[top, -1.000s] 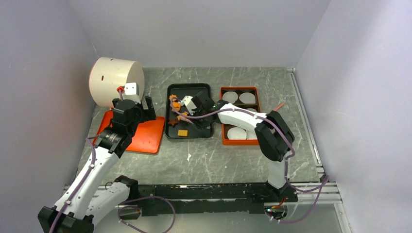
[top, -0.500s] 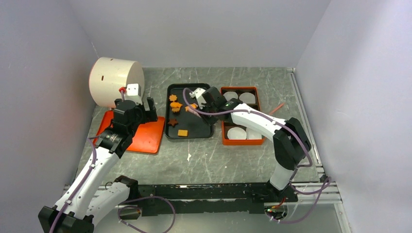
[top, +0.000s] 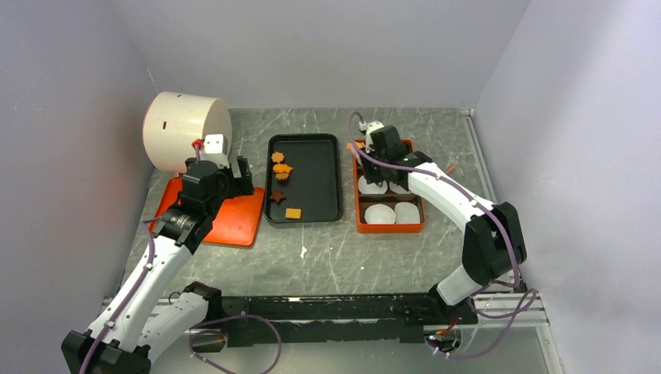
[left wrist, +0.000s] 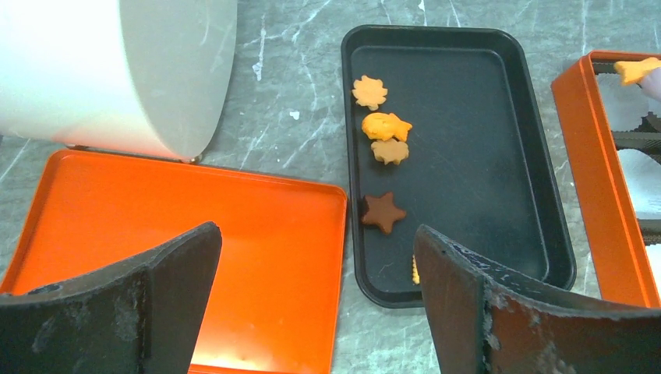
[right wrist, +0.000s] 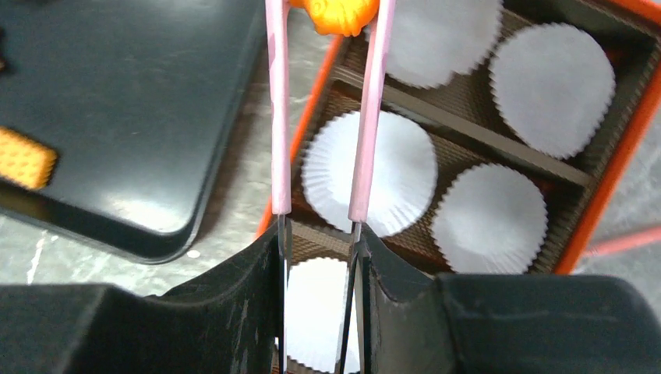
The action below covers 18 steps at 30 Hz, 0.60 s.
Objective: Pack the cookies
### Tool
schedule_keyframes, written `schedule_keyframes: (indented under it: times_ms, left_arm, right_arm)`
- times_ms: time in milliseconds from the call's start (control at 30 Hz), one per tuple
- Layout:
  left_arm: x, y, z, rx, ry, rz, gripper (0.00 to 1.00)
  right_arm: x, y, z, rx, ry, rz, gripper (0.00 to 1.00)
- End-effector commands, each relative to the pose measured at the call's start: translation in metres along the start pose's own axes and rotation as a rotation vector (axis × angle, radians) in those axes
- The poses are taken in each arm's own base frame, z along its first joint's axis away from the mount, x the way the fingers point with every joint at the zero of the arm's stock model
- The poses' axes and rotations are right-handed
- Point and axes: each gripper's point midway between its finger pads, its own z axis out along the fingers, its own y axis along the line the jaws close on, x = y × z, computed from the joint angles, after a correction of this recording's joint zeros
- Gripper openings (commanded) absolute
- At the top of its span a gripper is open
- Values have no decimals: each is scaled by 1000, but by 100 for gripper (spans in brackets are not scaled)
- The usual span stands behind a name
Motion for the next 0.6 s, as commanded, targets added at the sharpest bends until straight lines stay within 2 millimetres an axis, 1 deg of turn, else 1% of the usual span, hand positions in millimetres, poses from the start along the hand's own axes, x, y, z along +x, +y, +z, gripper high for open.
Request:
schedule_keyframes:
  times_ms: [0,267,400,567]
  left_arm:
    - [-7,-3,1,25,-34,19,98]
    - [-5,-4,3,32,-25,20,98]
    - [-3,-5,3,34,-20,22,98]
    - [-2,-6,4,39,-14,23,98]
  right_arm:
    - [-16,-36,-12,86,-90,129,0]
    - [-3,-95,-12,208,-72,277,0]
    - [7,-114,-6,240,-42,346,0]
    - [16,-127,7,263,7,379,0]
